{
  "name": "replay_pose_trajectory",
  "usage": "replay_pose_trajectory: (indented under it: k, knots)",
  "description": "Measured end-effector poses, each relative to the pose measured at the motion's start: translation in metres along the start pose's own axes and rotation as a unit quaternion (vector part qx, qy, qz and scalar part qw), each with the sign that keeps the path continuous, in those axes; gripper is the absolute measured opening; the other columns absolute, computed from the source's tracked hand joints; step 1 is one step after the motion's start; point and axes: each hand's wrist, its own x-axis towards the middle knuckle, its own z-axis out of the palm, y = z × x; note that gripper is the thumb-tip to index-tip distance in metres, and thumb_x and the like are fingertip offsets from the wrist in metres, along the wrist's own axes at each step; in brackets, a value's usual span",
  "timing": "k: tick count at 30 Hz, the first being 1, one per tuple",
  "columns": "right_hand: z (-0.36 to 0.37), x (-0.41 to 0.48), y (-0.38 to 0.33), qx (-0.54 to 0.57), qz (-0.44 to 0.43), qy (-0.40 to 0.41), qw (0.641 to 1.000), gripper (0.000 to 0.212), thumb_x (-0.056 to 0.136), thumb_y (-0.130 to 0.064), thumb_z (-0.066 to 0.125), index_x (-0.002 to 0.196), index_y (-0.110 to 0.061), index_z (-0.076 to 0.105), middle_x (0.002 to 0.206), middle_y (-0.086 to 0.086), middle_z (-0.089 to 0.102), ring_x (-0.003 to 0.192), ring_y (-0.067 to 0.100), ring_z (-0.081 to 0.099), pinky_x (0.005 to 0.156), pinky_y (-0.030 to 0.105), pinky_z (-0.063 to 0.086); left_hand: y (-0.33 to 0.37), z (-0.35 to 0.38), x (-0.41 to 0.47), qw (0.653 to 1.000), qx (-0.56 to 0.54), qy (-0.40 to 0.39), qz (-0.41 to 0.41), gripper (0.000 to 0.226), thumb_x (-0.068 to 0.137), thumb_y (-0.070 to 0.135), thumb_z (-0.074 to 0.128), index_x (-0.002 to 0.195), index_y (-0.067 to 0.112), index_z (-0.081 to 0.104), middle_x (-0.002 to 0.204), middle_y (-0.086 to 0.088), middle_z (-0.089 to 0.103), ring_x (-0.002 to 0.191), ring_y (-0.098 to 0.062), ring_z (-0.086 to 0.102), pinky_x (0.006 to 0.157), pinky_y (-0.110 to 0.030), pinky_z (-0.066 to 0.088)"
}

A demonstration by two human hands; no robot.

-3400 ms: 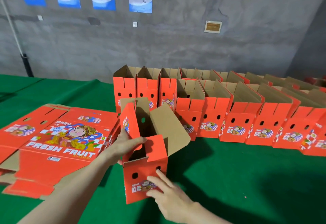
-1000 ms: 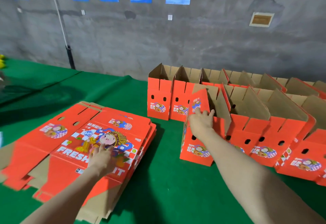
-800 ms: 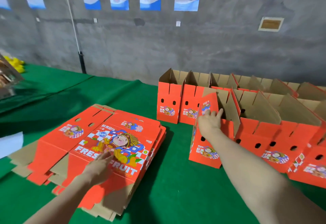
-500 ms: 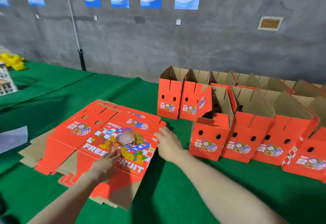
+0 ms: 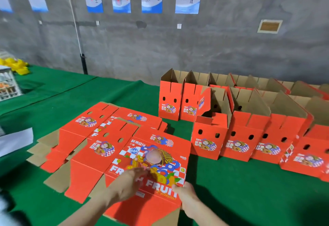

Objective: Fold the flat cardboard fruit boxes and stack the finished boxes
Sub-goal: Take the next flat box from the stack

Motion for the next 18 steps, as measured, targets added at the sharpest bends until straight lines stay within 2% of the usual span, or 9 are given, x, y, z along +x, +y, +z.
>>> replay_pose_trajectory:
  k: [2,4,8,10,12,13,14,15,18]
  knots:
    - [-0.016,-0.007,-0.003,0.059,-0.026,-0.022,0.998,0.010,0.096,-0.008,0.055,0.105,-0.004,0.058,0.095,0.017,0.071,0.085,0.028,0.069,0.075,0.039,0.056,-0.003,-0.027,0.000,1.000,0.015,0.022,0.001,0.045,0.095,0.015,0.046,0.139,0.024,0.048,0.146,0.002,0.045,0.132,-0.013,0.043,0.102,-0.014,0.033]
    - [-0.037,-0.017,-0.008,0.095,-0.055,-0.040,0.993,0.012,0.096,-0.005,0.054,0.103,0.000,0.062,0.086,0.017,0.073,0.072,0.026,0.070,0.062,0.032,0.055,-0.004,-0.058,0.001,0.999,0.031,0.034,-0.007,0.034,0.093,0.016,0.051,0.126,0.019,0.059,0.128,-0.001,0.061,0.112,-0.016,0.058,0.082,-0.010,0.038]
    - [-0.087,-0.034,-0.020,0.024,-0.080,0.010,0.996,0.023,0.094,-0.008,0.057,0.110,0.008,0.065,0.074,0.006,0.072,0.059,0.014,0.067,0.051,0.015,0.047,0.014,-0.110,0.002,0.996,0.089,0.007,0.001,0.023,0.094,0.030,0.055,0.110,0.021,0.068,0.109,0.004,0.069,0.094,-0.011,0.061,0.075,-0.018,0.040]
    - [-0.114,-0.043,-0.031,0.079,-0.065,0.041,0.994,0.038,0.096,-0.012,0.055,0.130,0.005,0.054,0.112,0.010,0.067,0.092,0.017,0.066,0.058,0.006,0.043,0.029,-0.128,0.002,0.996,0.083,0.000,0.021,0.020,0.092,0.029,0.058,0.103,0.019,0.072,0.099,0.004,0.071,0.086,-0.008,0.061,0.076,-0.018,0.043]
    - [-0.143,-0.055,-0.038,0.154,-0.044,0.037,0.986,0.046,0.098,-0.012,0.050,0.141,-0.002,0.042,0.141,0.015,0.049,0.118,0.023,0.057,0.079,0.013,0.044,0.050,-0.142,0.003,0.997,0.071,0.002,0.044,0.022,0.092,0.032,0.058,0.092,0.015,0.072,0.083,0.004,0.067,0.073,-0.006,0.055,0.074,-0.022,0.045]
    - [-0.156,-0.063,-0.040,0.134,-0.052,-0.005,0.990,0.040,0.098,-0.006,0.048,0.137,-0.002,0.046,0.132,0.023,0.055,0.106,0.028,0.064,0.093,0.008,0.033,0.062,-0.149,0.005,0.996,0.072,0.007,0.058,0.026,0.092,0.035,0.058,0.088,0.013,0.071,0.078,0.003,0.065,0.069,-0.007,0.052,0.073,-0.025,0.045]
    - [-0.171,-0.071,-0.043,0.127,-0.064,-0.042,0.989,0.032,0.096,0.003,0.046,0.127,0.000,0.052,0.108,0.029,0.066,0.078,0.029,0.070,0.058,0.030,0.056,0.076,-0.155,0.007,0.994,0.082,0.015,0.076,0.028,0.092,0.037,0.057,0.086,0.014,0.071,0.075,0.003,0.064,0.067,-0.008,0.052,0.073,-0.026,0.045]
    - [-0.184,-0.081,-0.045,0.164,-0.067,-0.066,0.982,0.027,0.093,0.009,0.044,0.117,0.003,0.056,0.083,0.028,0.067,0.051,0.022,0.064,0.024,0.019,0.034,0.090,-0.159,0.010,0.991,0.095,0.020,0.095,0.028,0.092,0.039,0.057,0.083,0.016,0.071,0.073,0.003,0.064,0.067,-0.009,0.054,0.072,-0.026,0.045]
    - [-0.218,-0.098,-0.046,0.261,-0.058,-0.035,0.963,0.017,0.094,0.009,0.042,0.102,0.011,0.057,0.061,0.020,0.054,0.032,0.012,0.046,0.027,0.017,0.039,0.132,-0.168,0.018,0.985,0.095,0.014,0.146,0.032,0.092,0.040,0.056,0.076,0.016,0.069,0.065,0.007,0.059,0.062,-0.011,0.050,0.064,-0.025,0.043]
